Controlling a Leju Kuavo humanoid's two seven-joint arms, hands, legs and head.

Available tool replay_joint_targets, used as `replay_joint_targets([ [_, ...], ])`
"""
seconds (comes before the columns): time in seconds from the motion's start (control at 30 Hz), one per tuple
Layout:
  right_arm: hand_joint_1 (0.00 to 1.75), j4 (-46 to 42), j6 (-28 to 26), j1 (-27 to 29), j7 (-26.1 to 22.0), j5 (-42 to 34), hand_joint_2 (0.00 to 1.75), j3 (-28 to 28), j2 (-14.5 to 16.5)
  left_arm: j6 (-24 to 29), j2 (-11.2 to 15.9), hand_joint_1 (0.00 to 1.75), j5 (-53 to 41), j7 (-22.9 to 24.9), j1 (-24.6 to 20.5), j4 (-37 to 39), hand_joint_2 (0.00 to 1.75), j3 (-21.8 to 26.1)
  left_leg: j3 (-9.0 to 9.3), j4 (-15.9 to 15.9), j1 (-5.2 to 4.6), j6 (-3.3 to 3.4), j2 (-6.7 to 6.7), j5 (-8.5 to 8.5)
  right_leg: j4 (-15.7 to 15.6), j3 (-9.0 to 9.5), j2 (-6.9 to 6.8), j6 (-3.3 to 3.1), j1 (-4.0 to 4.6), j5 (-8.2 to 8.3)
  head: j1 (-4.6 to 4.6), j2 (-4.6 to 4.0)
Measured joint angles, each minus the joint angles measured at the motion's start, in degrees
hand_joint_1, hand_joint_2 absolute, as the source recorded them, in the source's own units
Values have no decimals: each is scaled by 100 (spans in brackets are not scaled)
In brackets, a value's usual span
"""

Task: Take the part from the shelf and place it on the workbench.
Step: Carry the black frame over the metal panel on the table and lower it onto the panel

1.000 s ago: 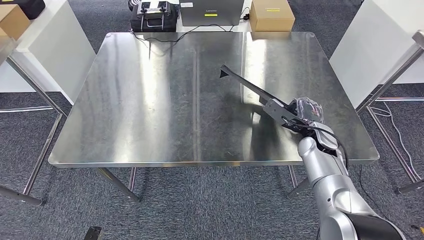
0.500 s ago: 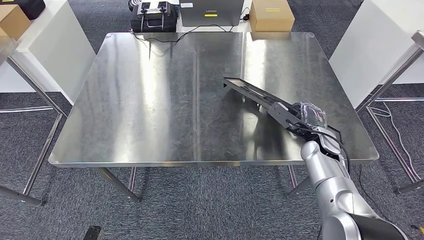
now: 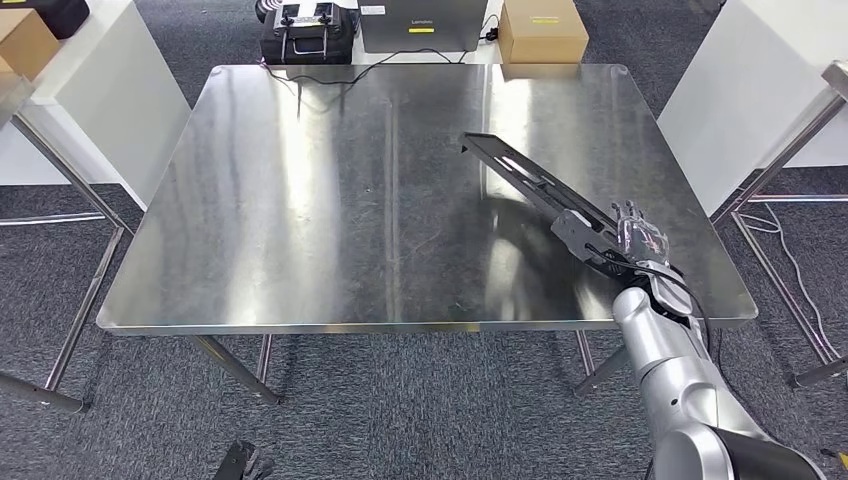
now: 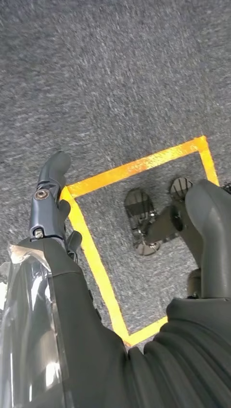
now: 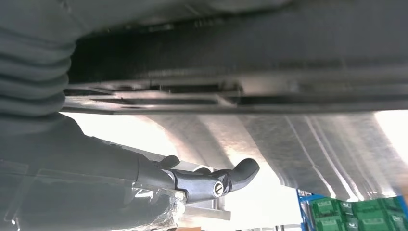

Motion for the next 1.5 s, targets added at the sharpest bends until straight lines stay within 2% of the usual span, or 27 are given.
replay_joint_targets([
  [0.8,0,68,-24,-3,3,11,0,-64,-44,-58,-74,0,3,-2,0,-125,175,-79,1,-1,5,0,0,1,1,0,-1,1,4,0,-2,0],
  [0.93,0,66,-89,-2,-67,-50,0,-65,-38,-48,-75,0,12,8,1,-127,0,-79,-2,-2,5,0,-1,1,2,4,-1,1,4,0,-2,0],
  [1.03,0,-337,-592,64,-719,-456,0,-53,152,23,-21,0,87,63,14,-107,0,-78,-10,-3,5,2,7,2,10,-3,7,1,4,1,0,0],
  [1.1,0,-1020,-650,130,-946,-561,0,53,364,42,54,0,134,64,25,-67,0,-76,-3,-2,6,1,28,1,11,-16,29,0,3,1,-6,1],
  [1.27,0,-2468,-443,381,-726,-565,0,535,560,45,150,0,174,49,51,8,0,-75,1,-3,19,-3,4,-1,10,-16,4,-7,4,-8,-2,0],
  [1.5,0,-3411,-645,766,-785,-566,0,819,578,41,189,0,195,49,58,51,0,-72,0,-3,16,-3,5,-1,11,-11,5,-5,10,-6,-1,0],
])
